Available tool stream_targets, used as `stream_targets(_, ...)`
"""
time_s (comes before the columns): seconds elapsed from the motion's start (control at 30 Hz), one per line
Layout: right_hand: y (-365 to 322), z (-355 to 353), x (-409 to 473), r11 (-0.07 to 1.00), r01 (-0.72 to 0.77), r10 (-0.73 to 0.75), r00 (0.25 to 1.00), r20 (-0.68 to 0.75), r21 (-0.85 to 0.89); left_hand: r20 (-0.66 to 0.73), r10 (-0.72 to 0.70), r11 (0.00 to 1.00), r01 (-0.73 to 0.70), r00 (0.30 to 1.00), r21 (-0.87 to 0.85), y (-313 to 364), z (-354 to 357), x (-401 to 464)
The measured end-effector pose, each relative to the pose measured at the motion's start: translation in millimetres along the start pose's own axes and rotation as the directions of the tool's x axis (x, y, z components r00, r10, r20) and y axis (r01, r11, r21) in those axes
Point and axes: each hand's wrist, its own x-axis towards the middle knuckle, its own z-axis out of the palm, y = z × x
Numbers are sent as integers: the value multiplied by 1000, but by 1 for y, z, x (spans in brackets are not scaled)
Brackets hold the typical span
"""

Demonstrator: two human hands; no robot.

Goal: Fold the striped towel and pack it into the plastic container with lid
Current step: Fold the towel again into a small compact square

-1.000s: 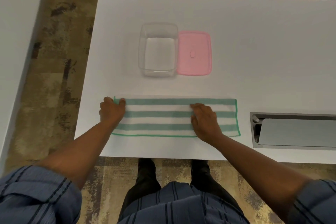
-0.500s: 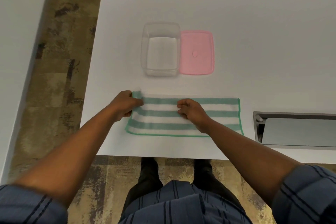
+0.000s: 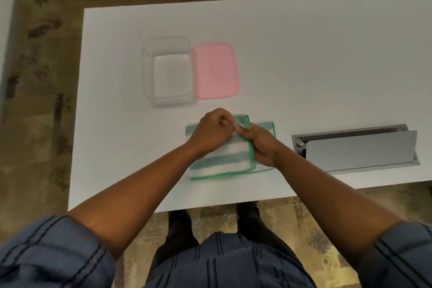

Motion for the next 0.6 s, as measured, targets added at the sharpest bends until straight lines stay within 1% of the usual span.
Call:
stream_targets(0.03,-1,-7,-1,1000,-11,10,999,-50,-16,-85,117,982,-103,989,160,-10,2,3)
stream_targets(0.07,-2,-14,-3,1000,-18,16,995,-100,-24,-118,249,922,-198,961,333,-21,4,5)
stream_targets(0.1,-3,-20,-4,999,-23,18,989,-148,-31,-99,364,822,-270,926,501,-34,4,9)
stream_targets(0.13,-5,-24,-5,999,-27,18,982,-190,-45,-41,431,703,-307,901,641,-47,3,12)
stream_targets(0.17,-6,-29,-5,998,-28,13,974,-224,-64,28,453,587,-322,891,743,-59,2,15)
stream_targets(0.2,-7,-32,-5,996,-26,2,967,-255,-88,99,441,486,-330,892,809,-70,3,18)
stream_targets(0.27,-8,-37,-6,988,-28,-21,949,-315,-152,230,394,314,-365,890,876,-85,5,16)
stream_targets(0.3,-8,-41,-6,981,-32,-37,938,-346,-191,275,382,251,-386,882,888,-91,8,15)
stream_targets(0.33,-7,-45,-6,968,-38,-58,928,-369,-246,304,379,208,-400,874,893,-97,11,14)
stream_targets(0.4,-5,-54,-5,922,-64,-106,907,-407,-382,329,388,176,-419,861,891,-103,16,11)
stream_targets(0.5,0,-64,-3,826,-111,-173,883,-436,-553,358,381,156,-441,853,884,-111,22,13)
stream_targets(0.6,1,-68,-1,738,-167,-232,847,-478,-654,360,350,159,-434,864,887,-119,23,18)
